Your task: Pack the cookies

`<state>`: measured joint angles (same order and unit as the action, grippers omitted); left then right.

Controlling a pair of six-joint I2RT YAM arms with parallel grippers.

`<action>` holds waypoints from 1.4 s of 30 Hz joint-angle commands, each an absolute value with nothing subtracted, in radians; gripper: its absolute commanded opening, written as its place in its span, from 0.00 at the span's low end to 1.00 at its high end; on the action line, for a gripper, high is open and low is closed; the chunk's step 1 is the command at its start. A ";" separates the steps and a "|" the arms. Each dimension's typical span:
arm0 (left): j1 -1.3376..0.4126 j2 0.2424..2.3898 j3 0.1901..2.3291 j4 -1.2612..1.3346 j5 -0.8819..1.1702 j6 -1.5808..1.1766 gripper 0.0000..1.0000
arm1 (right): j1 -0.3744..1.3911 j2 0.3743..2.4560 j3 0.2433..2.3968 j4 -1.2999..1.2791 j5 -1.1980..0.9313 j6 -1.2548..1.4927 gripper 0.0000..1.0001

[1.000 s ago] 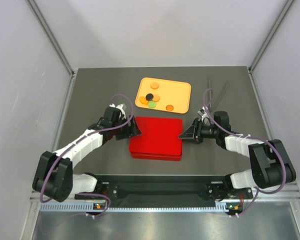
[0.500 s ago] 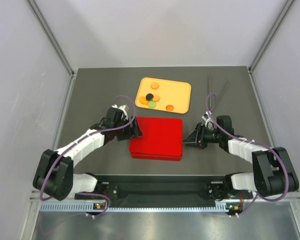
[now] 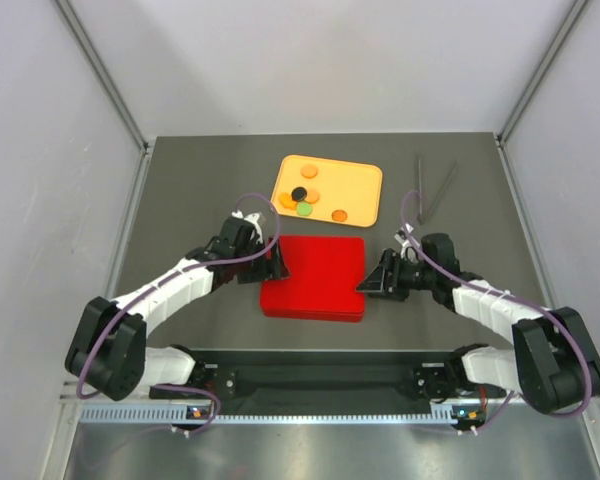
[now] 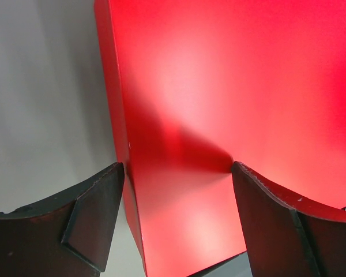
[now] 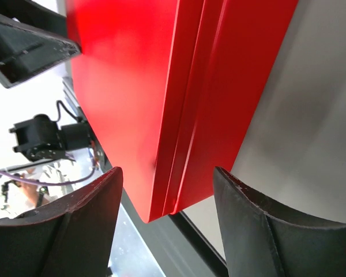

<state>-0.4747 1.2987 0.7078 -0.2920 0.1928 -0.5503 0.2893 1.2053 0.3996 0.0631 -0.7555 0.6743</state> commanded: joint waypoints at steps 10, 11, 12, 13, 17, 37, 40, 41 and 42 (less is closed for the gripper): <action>-0.509 1.322 0.741 -0.333 0.163 -0.538 0.80 | 0.354 1.219 0.364 0.155 -0.638 0.701 0.53; -0.512 1.333 0.745 -0.339 0.164 -0.537 0.80 | 0.365 1.221 0.357 0.167 -0.637 0.709 0.52; -0.515 1.339 0.752 -0.344 0.164 -0.540 0.80 | 0.374 1.223 0.351 0.178 -0.631 0.712 0.52; -0.521 1.347 0.758 -0.350 0.163 -0.540 0.80 | 0.386 1.220 0.347 0.184 -0.621 0.715 0.52; -0.552 1.367 0.767 -0.347 0.146 -0.555 0.80 | 0.431 1.224 0.322 0.224 -0.581 0.745 0.46; -0.589 1.345 0.749 -0.347 0.117 -0.626 0.80 | 0.436 1.241 0.275 0.258 -0.551 0.749 0.29; -0.600 1.318 0.713 -0.321 0.112 -0.676 0.79 | 0.433 1.230 0.305 0.216 -0.538 0.733 0.35; -0.604 1.313 0.703 -0.316 0.107 -0.686 0.79 | 0.434 1.230 0.322 0.206 -0.537 0.729 0.36; -0.613 1.307 0.687 -0.305 0.100 -0.695 0.79 | 0.434 1.230 0.331 0.198 -0.535 0.720 0.38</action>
<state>-0.5564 1.3220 0.7406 -0.3061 0.0319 -0.6144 0.3992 1.2167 0.3004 0.2958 -0.5964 0.7853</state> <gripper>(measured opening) 0.800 0.371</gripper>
